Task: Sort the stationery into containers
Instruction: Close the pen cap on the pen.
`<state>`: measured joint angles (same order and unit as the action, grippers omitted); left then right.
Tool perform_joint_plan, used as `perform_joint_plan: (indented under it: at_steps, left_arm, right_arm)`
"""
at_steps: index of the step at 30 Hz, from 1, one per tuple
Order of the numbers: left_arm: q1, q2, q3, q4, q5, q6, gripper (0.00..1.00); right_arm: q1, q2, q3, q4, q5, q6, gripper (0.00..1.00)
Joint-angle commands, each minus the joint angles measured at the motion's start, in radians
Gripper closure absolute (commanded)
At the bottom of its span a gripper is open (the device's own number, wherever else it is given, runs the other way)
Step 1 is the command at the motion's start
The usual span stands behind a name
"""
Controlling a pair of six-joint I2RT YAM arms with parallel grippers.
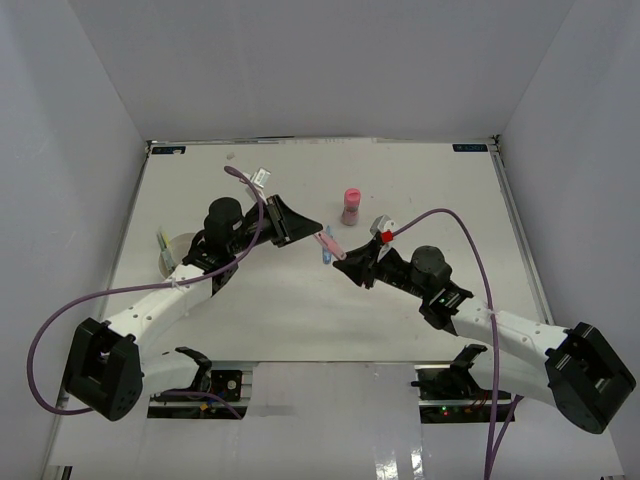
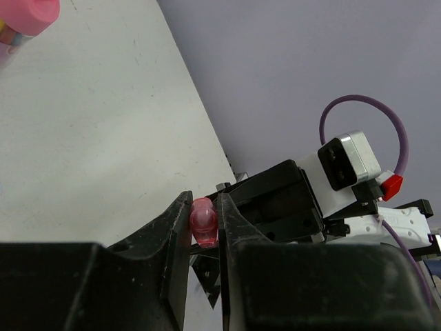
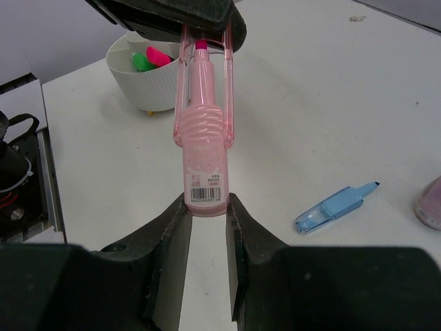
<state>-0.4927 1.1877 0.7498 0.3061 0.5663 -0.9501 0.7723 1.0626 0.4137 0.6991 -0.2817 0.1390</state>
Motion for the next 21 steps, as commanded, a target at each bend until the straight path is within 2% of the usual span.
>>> perform_joint_plan:
  at_steps: [1, 21]
  left_arm:
    - [-0.01, -0.01, -0.015, 0.013, 0.047, -0.003, 0.88]
    - [-0.083, 0.007, 0.005, -0.03, -0.013, 0.074, 0.88]
  right_arm:
    - [0.001, -0.004, 0.025, 0.108, -0.013, 0.013, 0.75]
    - [0.001, 0.002, 0.05, 0.096, -0.02, 0.011, 0.75]
